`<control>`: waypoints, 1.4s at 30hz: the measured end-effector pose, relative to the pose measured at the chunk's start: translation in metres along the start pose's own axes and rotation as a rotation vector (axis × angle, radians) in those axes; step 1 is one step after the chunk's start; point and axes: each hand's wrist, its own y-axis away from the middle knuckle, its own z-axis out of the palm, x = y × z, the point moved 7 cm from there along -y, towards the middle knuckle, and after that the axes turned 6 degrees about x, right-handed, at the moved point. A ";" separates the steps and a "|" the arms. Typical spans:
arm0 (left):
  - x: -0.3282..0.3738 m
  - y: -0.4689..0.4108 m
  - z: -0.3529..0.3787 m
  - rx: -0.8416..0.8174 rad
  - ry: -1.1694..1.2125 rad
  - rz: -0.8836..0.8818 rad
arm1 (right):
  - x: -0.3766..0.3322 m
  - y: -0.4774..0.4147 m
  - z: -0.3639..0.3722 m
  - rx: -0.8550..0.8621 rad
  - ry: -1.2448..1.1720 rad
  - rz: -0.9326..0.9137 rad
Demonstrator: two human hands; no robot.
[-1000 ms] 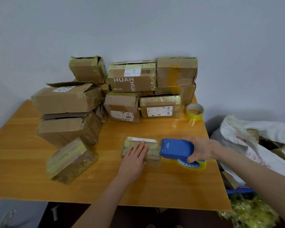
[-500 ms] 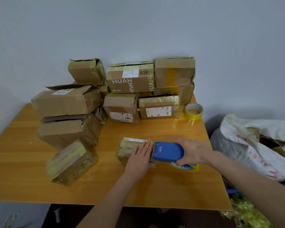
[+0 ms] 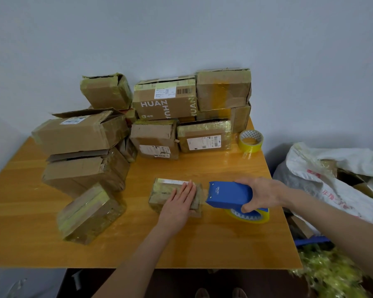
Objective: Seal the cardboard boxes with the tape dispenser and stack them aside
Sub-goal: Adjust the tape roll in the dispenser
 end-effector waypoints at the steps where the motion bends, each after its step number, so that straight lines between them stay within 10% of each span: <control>1: 0.000 0.000 0.000 0.007 0.000 -0.001 | 0.003 0.000 -0.001 -0.005 0.009 0.011; 23: -0.003 -0.001 0.004 0.017 0.026 0.012 | -0.035 -0.039 0.006 -0.186 0.315 0.115; 32: -0.003 0.000 -0.006 -0.002 0.150 0.011 | -0.002 -0.036 0.009 -0.108 -0.237 0.245; 39: 0.014 0.001 -0.027 0.195 0.184 -0.487 | -0.004 -0.032 -0.018 0.154 -0.466 0.232; 42: 0.018 -0.001 -0.023 0.136 0.154 -0.281 | -0.005 -0.030 -0.018 0.201 -0.522 0.231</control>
